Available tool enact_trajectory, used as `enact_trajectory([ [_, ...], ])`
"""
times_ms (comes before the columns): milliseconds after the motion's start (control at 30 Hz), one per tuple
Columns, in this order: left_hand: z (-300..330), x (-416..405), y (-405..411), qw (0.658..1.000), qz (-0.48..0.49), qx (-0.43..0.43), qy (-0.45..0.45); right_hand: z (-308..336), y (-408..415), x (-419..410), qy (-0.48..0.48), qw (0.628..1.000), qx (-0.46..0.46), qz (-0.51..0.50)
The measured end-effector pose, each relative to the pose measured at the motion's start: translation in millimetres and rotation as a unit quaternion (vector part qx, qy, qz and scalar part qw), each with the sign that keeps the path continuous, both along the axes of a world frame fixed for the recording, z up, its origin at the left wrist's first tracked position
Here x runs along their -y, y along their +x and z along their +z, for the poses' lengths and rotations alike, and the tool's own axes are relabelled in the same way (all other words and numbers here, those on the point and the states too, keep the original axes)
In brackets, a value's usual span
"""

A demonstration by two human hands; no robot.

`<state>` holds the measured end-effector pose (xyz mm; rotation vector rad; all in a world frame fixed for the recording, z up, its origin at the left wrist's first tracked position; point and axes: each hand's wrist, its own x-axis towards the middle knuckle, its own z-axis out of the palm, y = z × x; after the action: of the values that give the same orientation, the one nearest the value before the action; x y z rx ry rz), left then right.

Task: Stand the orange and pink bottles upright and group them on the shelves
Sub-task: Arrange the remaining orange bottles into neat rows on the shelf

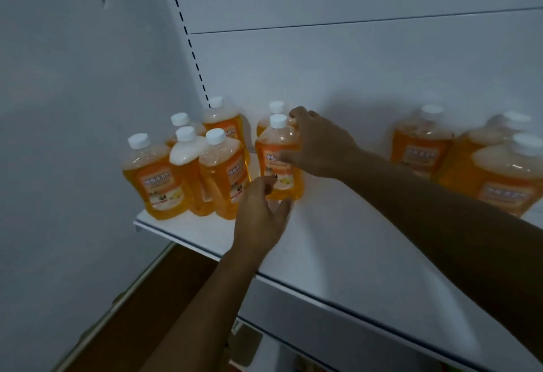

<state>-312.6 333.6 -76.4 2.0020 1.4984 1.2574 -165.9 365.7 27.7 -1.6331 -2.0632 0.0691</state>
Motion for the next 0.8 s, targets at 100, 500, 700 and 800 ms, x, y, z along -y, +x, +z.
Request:
enact_trajectory([
  [100,-2,1,-4,1.000,-0.028,-0.003,-0.011,-9,-9,-9,-0.014,1.000,-0.016,-0.008],
  [500,-1,-29,20,0.988,-0.134,0.070,-0.006,14,43,31,-0.031,0.994,-0.086,-0.051],
  [700,10,-32,83,0.950,-0.287,0.060,-0.106,35,97,76,-0.041,0.988,-0.041,-0.144],
  [800,7,-28,112,0.941,-0.308,0.069,-0.120,40,116,88,-0.050,0.981,0.029,-0.183],
])
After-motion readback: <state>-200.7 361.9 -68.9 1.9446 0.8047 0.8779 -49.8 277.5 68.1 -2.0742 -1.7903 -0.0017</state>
